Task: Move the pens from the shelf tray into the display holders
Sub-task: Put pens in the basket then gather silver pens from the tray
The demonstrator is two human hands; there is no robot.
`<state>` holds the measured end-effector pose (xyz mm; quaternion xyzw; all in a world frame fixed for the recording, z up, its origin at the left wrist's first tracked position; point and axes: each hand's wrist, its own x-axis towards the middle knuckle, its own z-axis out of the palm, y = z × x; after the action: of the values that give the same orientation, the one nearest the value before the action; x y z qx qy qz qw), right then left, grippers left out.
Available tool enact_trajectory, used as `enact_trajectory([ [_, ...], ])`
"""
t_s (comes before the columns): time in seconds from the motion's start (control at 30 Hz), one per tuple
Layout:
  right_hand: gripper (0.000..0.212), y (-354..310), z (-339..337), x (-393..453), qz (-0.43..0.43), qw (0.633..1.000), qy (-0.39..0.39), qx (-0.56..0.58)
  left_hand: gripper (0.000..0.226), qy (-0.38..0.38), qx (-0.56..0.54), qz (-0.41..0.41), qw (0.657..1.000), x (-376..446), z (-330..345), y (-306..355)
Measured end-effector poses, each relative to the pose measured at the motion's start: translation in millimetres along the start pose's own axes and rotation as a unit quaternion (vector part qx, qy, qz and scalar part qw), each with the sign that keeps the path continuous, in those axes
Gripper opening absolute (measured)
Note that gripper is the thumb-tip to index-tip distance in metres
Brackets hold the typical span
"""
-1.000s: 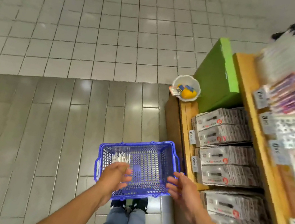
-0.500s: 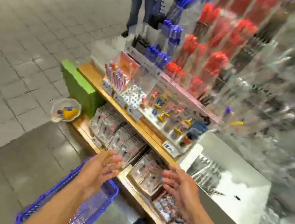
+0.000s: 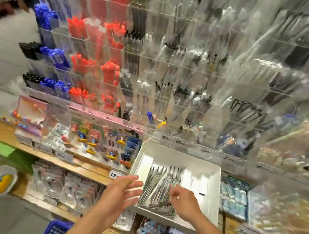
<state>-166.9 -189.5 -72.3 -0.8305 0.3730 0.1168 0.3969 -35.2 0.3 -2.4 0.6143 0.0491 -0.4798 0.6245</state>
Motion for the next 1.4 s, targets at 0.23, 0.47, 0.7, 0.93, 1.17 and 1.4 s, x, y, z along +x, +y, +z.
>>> enact_trajectory([
  [0.23, 0.032, 17.1, 10.6, 27.8, -0.015, 0.97, -0.068, -0.232, 0.025, 0.0, 0.025, -0.033, 0.999, 27.8, 12.1, 5.7],
  [0.47, 0.024, 18.8, 11.5, 18.0, -0.009, 0.974, -0.063, -0.218, 0.024, -0.022, 0.064, -0.064, 0.996, 49.7, 11.3, 9.9],
  [0.7, 0.019, -26.0, 4.2, -7.2, 0.01, 0.987, -0.071, 0.141, 0.021, -0.067, 0.107, -0.098, 0.987, 59.7, 24.9, 3.7],
  [0.93, 0.02, -39.5, 0.6, -2.1, -0.016, 0.979, -0.057, 0.194, 0.023, -0.053, 0.067, -0.109, 0.99, 67.9, 29.0, 12.6],
  [1.17, 0.023, 19.4, 19.8, 16.9, 0.085, 0.986, -0.112, -0.094, 0.026, -0.038, 0.074, -0.123, 0.989, 69.9, 15.6, 24.6],
  [1.4, 0.026, 26.2, 30.2, 22.2, 0.077, 0.982, -0.146, -0.092, 0.025, -0.022, 0.089, -0.111, 0.99, 69.5, 14.5, 24.1],
])
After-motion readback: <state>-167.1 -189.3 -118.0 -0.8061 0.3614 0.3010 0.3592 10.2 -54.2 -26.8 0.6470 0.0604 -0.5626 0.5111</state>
